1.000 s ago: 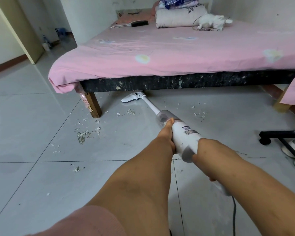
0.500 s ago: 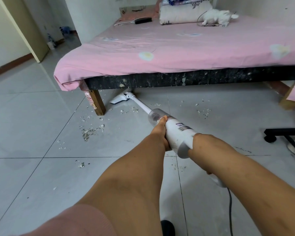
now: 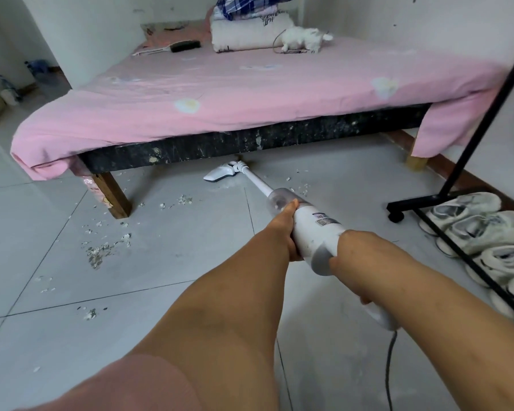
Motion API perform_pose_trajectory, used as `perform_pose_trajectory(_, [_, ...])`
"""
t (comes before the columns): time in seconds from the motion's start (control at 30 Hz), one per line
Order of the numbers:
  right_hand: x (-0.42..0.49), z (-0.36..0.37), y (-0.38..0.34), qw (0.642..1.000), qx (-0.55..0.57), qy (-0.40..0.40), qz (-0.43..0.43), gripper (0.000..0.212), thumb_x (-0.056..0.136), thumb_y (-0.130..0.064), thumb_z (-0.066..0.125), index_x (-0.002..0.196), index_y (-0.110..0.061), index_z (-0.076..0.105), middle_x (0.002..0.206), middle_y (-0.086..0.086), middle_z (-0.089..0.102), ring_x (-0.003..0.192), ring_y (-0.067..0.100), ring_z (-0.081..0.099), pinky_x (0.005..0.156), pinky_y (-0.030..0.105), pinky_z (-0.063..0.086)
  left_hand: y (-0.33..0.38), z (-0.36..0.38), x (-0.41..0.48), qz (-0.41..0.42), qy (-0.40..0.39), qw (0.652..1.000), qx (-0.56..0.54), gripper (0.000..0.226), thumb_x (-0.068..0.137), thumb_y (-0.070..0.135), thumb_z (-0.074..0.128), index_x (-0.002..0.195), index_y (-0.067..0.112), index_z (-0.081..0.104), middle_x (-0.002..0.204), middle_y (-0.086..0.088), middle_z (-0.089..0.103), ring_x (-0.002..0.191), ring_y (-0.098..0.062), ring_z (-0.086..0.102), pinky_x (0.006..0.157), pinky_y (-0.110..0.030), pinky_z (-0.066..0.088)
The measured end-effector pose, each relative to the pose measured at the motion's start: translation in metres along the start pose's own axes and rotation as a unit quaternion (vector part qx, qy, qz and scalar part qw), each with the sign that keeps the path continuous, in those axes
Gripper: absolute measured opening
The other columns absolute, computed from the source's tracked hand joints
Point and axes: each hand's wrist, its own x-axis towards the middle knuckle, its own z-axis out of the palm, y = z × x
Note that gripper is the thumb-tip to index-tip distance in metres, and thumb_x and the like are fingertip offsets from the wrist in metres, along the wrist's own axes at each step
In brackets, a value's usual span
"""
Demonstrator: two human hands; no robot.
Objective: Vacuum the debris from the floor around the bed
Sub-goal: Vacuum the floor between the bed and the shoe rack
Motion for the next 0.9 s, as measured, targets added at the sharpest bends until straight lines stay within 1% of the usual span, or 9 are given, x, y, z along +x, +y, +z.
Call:
perform_pose_trajectory(0.07, [-0.002,-0.004,0.013,0.999,0.03,0.008,0.015,0.021,0.088,-0.018,0.043,0.068,-0.014,0.047,0.058,0.0,0.05,0.052,0.014,0.04,0.056,0.02,0.036,-0.006,0.016,0.004,-0.001,-0.009,1.0,0.016,0.06,0.079,0.062,0.074,0.108,0.011,0.065,0.079,-0.013,0.075,0.076,-0.029,0.069,0.059,-0.044,0.052])
perform_pose_trajectory(0.23, [0.002,-0.012,0.044,0.995,0.043,0.013,0.094,0.028,0.094,-0.025,0.042,0.073,-0.006,0.043,0.065,0.007,0.046,0.053,0.017,0.04,0.045,0.023,0.029,-0.022,0.053,0.01,-0.015,-0.039,0.997,0.06,0.055,0.079,0.063,0.072,0.098,0.012,0.065,0.065,-0.012,0.074,0.07,-0.027,0.069,0.053,-0.041,0.052])
perform_pose_trajectory(0.33, [0.006,-0.016,0.055,0.994,0.032,0.042,0.092,0.035,0.096,-0.03,0.036,0.082,-0.003,0.053,0.057,0.009,0.051,0.048,0.017,0.043,0.043,0.022,0.026,-0.031,0.075,0.012,-0.018,-0.055,0.995,0.08,0.055,0.08,0.064,0.071,0.1,0.012,0.065,0.069,-0.011,0.075,0.073,-0.028,0.069,0.054,-0.041,0.052])
perform_pose_trajectory(0.4, [0.011,-0.019,0.066,0.993,0.021,0.064,0.094,0.038,0.095,-0.033,0.036,0.079,-0.001,0.049,0.051,0.011,0.051,0.044,0.018,0.044,0.041,0.02,0.025,-0.039,0.089,0.012,-0.021,-0.066,0.993,0.096,0.057,0.081,0.064,0.07,0.103,0.012,0.065,0.076,-0.012,0.075,0.075,-0.029,0.07,0.056,-0.041,0.053])
perform_pose_trajectory(0.47, [0.012,-0.019,0.079,0.992,0.014,0.074,0.101,0.037,0.094,-0.031,0.037,0.073,-0.002,0.043,0.05,0.011,0.051,0.044,0.018,0.044,0.041,0.02,0.025,-0.046,0.102,0.01,-0.026,-0.079,0.991,0.109,0.057,0.081,0.064,0.069,0.102,0.012,0.065,0.073,-0.012,0.075,0.074,-0.029,0.07,0.056,-0.042,0.053])
perform_pose_trajectory(0.57, [0.016,-0.017,0.096,0.991,0.002,0.098,0.095,0.03,0.094,-0.027,0.042,0.075,-0.004,0.045,0.055,0.007,0.049,0.048,0.016,0.042,0.043,0.021,0.026,-0.055,0.117,0.009,-0.03,-0.091,0.987,0.13,0.058,0.082,0.065,0.068,0.106,0.012,0.065,0.078,-0.012,0.075,0.075,-0.029,0.07,0.059,-0.043,0.054])
perform_pose_trajectory(0.77, [0.002,-0.024,0.11,0.967,0.154,0.002,0.203,0.03,0.09,-0.026,0.041,0.071,-0.002,0.044,0.072,0.012,0.052,0.059,0.023,0.048,0.052,0.022,0.034,-0.074,0.14,0.003,-0.041,-0.121,0.98,0.152,0.053,0.085,0.064,0.066,0.1,0.013,0.065,0.069,-0.011,0.075,0.059,-0.027,0.073,0.053,-0.038,0.056])
perform_pose_trajectory(0.83, [-0.005,-0.025,0.113,0.972,0.131,0.014,0.197,0.032,0.092,-0.027,0.039,0.069,-0.005,0.045,0.07,0.009,0.053,0.056,0.019,0.045,0.049,0.022,0.029,-0.078,0.145,0.001,-0.044,-0.13,0.979,0.151,0.053,0.084,0.063,0.067,0.1,0.013,0.065,0.07,-0.012,0.075,0.059,-0.027,0.072,0.052,-0.038,0.056])
perform_pose_trajectory(0.9, [-0.008,-0.024,0.118,0.981,0.098,0.065,0.152,0.039,0.094,-0.03,0.037,0.067,-0.005,0.048,0.064,0.006,0.052,0.052,0.016,0.043,0.048,0.023,0.028,-0.081,0.148,0.0,-0.051,-0.138,0.978,0.148,0.053,0.084,0.063,0.068,0.102,0.012,0.065,0.073,-0.012,0.075,0.063,-0.027,0.072,0.052,-0.039,0.056])
